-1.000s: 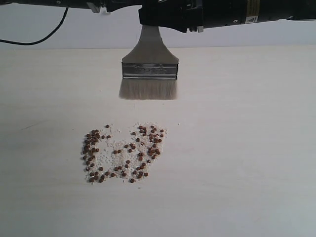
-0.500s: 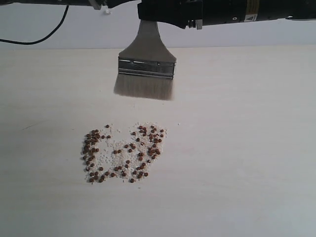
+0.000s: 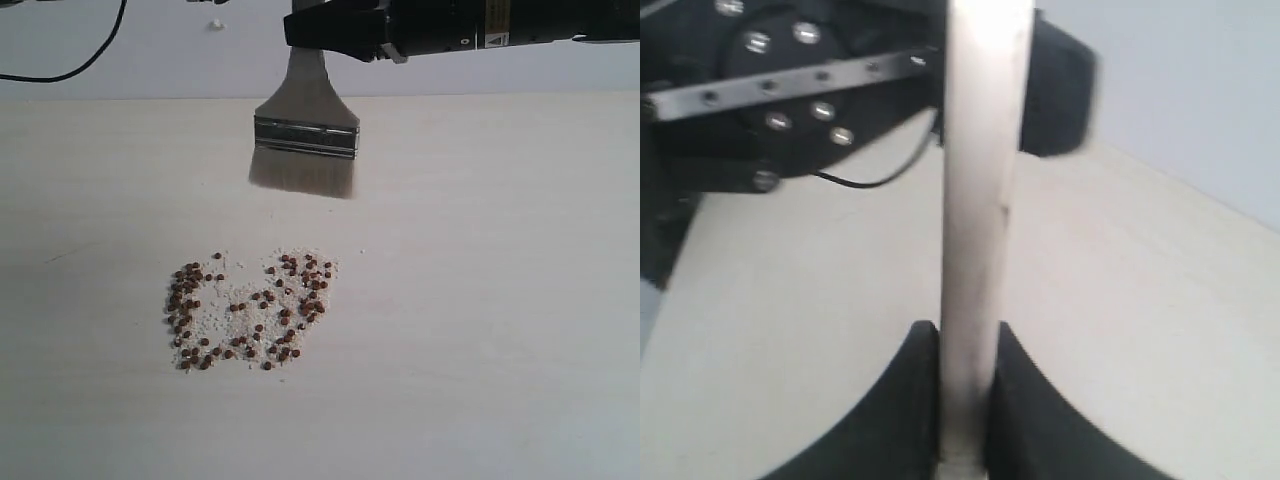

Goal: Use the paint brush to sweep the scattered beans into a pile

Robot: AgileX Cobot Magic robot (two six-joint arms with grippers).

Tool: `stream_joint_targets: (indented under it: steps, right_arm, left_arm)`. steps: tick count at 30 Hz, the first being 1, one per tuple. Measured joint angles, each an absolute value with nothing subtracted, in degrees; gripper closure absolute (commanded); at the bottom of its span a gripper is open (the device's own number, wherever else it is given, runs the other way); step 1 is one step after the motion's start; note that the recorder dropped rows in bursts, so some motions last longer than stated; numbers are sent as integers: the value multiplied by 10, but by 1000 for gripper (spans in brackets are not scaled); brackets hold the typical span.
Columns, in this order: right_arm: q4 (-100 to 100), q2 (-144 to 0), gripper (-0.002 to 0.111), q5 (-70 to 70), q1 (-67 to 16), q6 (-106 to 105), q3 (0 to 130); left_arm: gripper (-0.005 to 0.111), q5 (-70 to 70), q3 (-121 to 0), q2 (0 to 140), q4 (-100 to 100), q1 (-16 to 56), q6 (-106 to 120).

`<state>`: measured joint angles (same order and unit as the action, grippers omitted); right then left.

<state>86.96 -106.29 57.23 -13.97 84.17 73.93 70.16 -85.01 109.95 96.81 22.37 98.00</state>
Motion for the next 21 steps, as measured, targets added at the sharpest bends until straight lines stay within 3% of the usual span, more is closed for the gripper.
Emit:
stream_joint_targets:
  steps: [4,6,8,12,21]
  right_arm:
    - [870,-1063,108,464,-140,816,739]
    - [871,-1063,108,401,-140,799,739]
    - [871,-1063,108,342,-140,779,739]
    - [886,-1063,108,226,-140,731,739]
    - [905,-1063,108,118,-140,704,739]
  left_arm:
    - [30,702,-850,1100,967,191,983]
    - [37,699,-850,1100,961,170,983]
    - [54,699,-850,1100,950,151,983]
    - [103,698,-850,1100,927,119,970]
    - [107,658,-827,1090,891,87,918]
